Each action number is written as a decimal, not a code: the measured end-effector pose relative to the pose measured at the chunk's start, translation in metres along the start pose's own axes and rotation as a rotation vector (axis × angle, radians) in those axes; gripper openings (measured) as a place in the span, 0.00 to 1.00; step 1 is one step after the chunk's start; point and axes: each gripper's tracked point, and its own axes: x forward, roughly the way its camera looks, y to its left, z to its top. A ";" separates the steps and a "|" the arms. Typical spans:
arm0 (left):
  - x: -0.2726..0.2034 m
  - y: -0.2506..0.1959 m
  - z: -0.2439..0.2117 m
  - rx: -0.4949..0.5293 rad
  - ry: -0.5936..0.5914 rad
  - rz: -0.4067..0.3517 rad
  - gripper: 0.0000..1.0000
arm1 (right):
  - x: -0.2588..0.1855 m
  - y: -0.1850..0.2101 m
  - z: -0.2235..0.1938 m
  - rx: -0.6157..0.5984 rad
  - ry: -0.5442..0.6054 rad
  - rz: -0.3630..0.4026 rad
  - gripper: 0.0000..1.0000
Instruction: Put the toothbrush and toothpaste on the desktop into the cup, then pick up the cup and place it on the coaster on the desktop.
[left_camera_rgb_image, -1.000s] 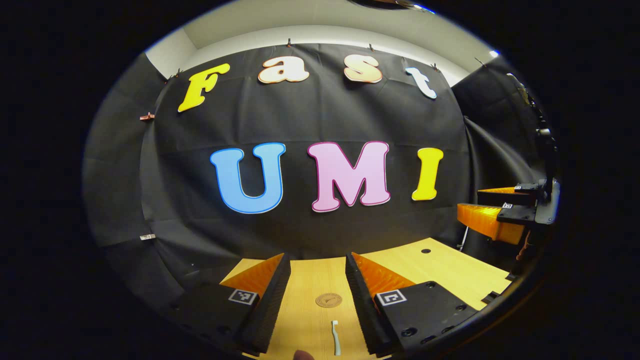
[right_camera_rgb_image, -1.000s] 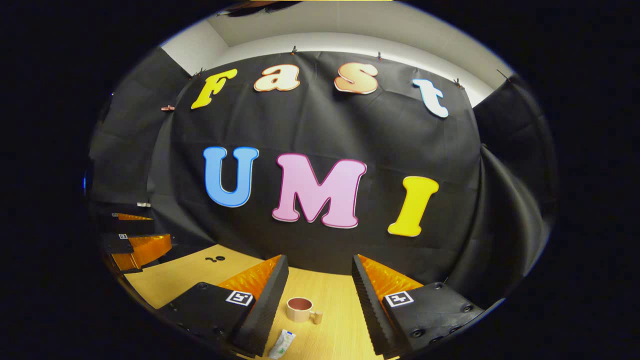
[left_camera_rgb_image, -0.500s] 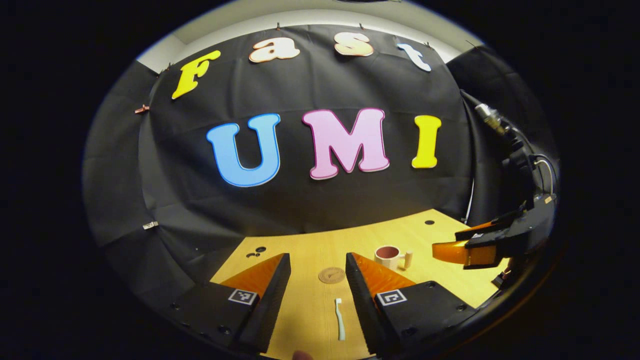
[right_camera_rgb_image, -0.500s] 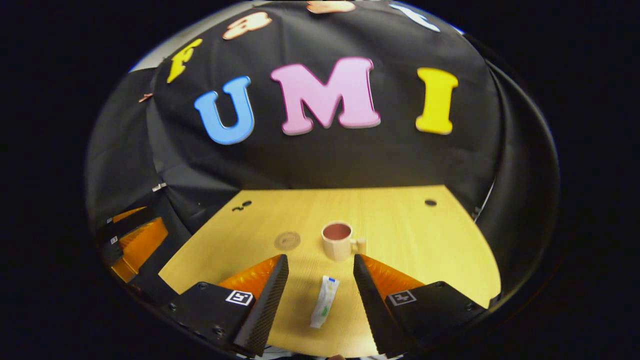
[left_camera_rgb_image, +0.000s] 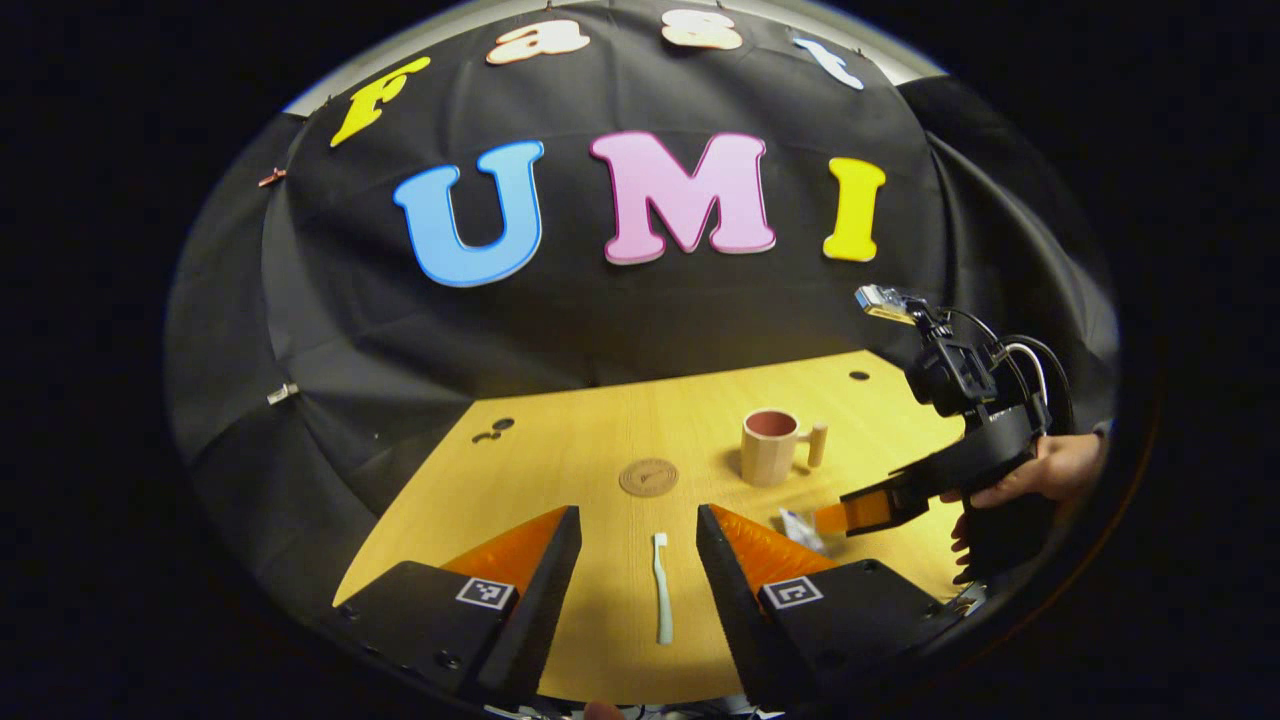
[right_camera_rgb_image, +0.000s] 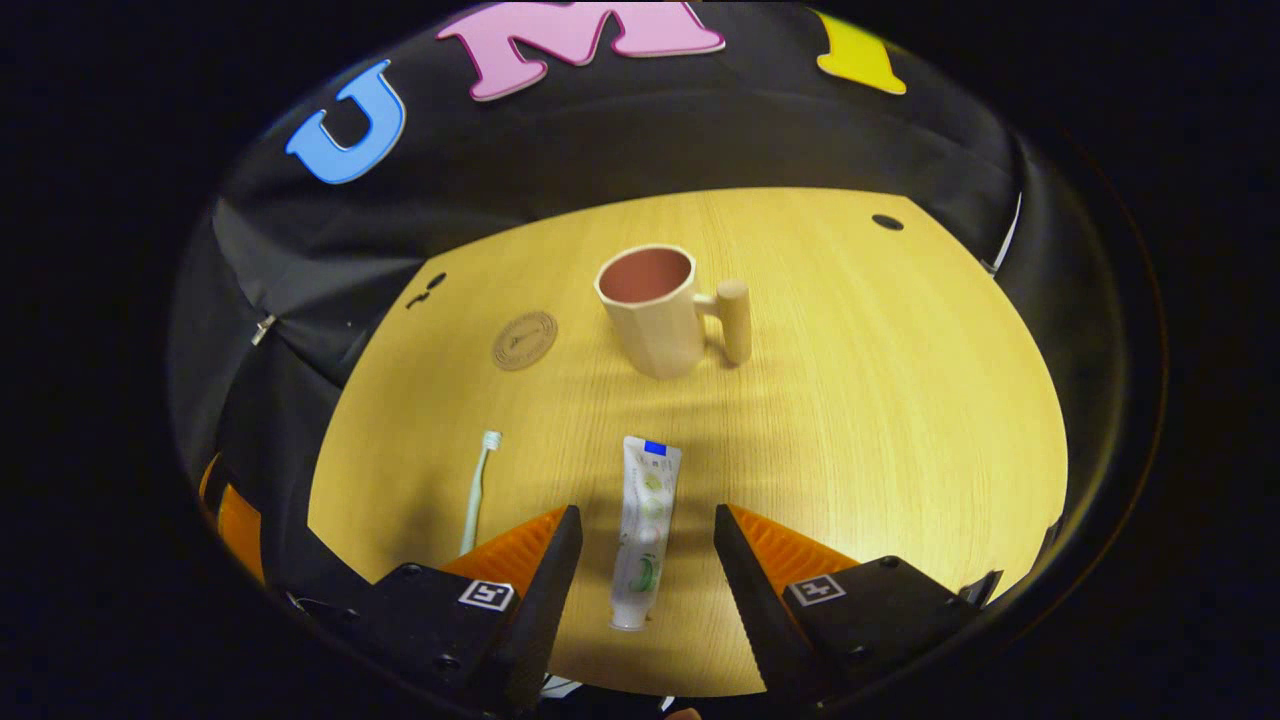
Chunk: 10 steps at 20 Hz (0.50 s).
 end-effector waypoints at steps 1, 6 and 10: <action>0.005 0.000 -0.009 -0.014 0.023 0.000 0.76 | 0.008 -0.003 -0.004 -0.008 0.028 -0.016 0.83; 0.041 -0.008 -0.043 -0.089 0.129 -0.024 0.76 | 0.040 0.002 -0.014 -0.025 0.122 -0.010 0.83; 0.071 -0.010 -0.066 -0.123 0.212 -0.033 0.76 | 0.055 0.002 -0.019 -0.002 0.178 -0.001 0.79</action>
